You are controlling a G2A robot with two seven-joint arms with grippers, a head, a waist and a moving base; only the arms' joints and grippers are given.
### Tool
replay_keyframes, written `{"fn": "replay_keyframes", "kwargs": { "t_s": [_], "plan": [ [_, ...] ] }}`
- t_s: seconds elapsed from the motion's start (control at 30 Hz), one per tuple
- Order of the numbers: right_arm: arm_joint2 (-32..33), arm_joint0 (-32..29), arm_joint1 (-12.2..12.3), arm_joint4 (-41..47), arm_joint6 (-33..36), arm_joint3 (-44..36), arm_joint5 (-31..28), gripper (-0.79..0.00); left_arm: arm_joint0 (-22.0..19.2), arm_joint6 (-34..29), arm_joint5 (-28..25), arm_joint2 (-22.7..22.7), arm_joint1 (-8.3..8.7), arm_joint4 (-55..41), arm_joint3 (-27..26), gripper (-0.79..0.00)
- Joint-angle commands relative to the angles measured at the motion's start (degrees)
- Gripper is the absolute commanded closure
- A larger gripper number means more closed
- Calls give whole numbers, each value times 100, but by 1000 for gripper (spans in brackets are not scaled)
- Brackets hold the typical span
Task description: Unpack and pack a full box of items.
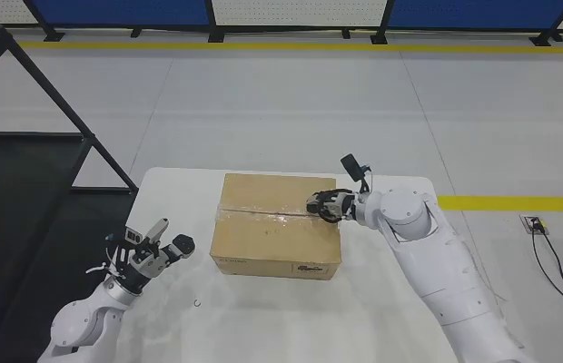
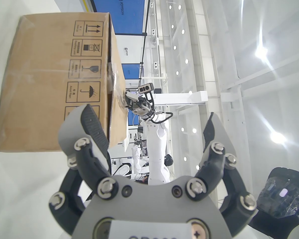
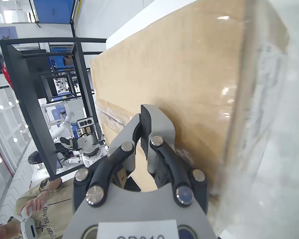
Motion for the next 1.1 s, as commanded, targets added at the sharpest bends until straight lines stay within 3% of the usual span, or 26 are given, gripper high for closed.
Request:
{"fn": "replay_keyframes", "kwargs": {
  "t_s": [0.0,0.47,1.07],
  "plan": [
    [105,-77,36,-16,-39,-50,32,0,-2,14,-1,8,2,5,3,-785],
    [840,-684,294,136,93,-639,23,0,-44,94,19,109,13,52,-7,-785],
    [1279,-1100,503,425,390,-934,-52,0,-149,136,49,193,32,84,49,-785]
  ]
}}
